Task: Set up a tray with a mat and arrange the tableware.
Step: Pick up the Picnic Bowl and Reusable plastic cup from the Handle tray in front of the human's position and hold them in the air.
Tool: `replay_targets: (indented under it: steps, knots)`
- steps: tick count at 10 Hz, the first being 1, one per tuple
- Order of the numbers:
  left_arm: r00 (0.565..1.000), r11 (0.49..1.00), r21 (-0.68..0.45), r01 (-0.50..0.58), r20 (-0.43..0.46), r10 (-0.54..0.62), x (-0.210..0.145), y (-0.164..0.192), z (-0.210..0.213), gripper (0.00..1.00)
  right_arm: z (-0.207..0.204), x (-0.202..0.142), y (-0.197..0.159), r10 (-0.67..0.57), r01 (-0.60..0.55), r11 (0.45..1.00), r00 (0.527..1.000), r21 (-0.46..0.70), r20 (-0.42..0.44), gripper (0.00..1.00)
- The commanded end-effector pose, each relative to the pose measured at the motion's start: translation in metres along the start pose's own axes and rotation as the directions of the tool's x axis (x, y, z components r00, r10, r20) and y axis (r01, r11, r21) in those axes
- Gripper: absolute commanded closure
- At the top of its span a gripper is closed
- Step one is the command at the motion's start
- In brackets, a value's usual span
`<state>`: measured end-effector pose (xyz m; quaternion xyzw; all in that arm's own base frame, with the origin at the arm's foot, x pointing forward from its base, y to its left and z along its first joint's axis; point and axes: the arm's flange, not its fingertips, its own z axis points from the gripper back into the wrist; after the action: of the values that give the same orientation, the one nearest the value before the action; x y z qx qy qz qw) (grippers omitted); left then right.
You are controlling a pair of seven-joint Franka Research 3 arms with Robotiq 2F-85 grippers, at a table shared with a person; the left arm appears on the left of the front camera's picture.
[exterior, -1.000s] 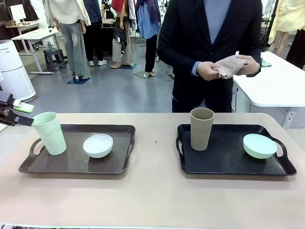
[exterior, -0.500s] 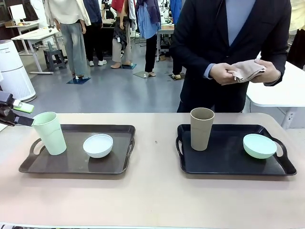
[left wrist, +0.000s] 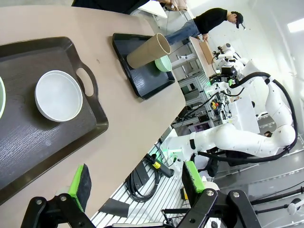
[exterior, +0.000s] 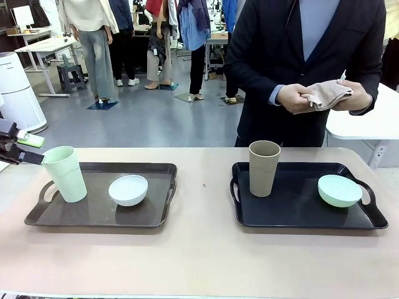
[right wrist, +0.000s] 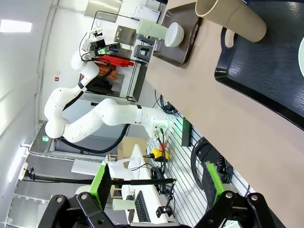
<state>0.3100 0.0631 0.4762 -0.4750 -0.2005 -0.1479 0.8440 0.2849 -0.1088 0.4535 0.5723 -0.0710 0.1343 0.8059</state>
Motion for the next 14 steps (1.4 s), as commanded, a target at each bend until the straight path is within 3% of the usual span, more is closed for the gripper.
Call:
replay_targets:
  steps: [1, 10, 11, 12, 14]
  knots:
    - [1.000, 1.000, -0.018, 0.025, 0.018, -0.025, -0.001, 0.001, -0.001, 0.00, -0.001, -0.004, -0.002, 0.014, -0.014, 1.000, 1.000, 0.002, -0.011, 0.00]
    - [1.000, 1.000, 0.000, 0.001, 0.000, -0.001, 0.000, 0.000, 0.000, 0.00, 0.000, 0.000, 0.000, 0.000, 0.000, 1.000, 1.000, 0.000, 0.000, 0.00]
    - [0.985, 0.979, 0.114, 0.168, 0.009, -0.170, 0.039, -0.033, -0.017, 0.00, -0.002, 0.021, 0.007, 0.000, -0.003, 0.992, 1.000, -0.125, -0.025, 0.00]
    - [0.979, 0.974, 0.095, 0.204, 0.000, -0.205, 0.064, -0.054, -0.034, 0.00, -0.009, 0.043, 0.019, 0.021, -0.034, 0.968, 0.998, -0.247, -0.057, 0.00]
    - [0.903, 0.881, 0.202, 0.428, -0.120, -0.412, 0.116, -0.094, -0.085, 0.00, -0.009, 0.089, 0.028, -0.191, 0.199, 0.851, 0.979, -0.486, 0.066, 0.00]
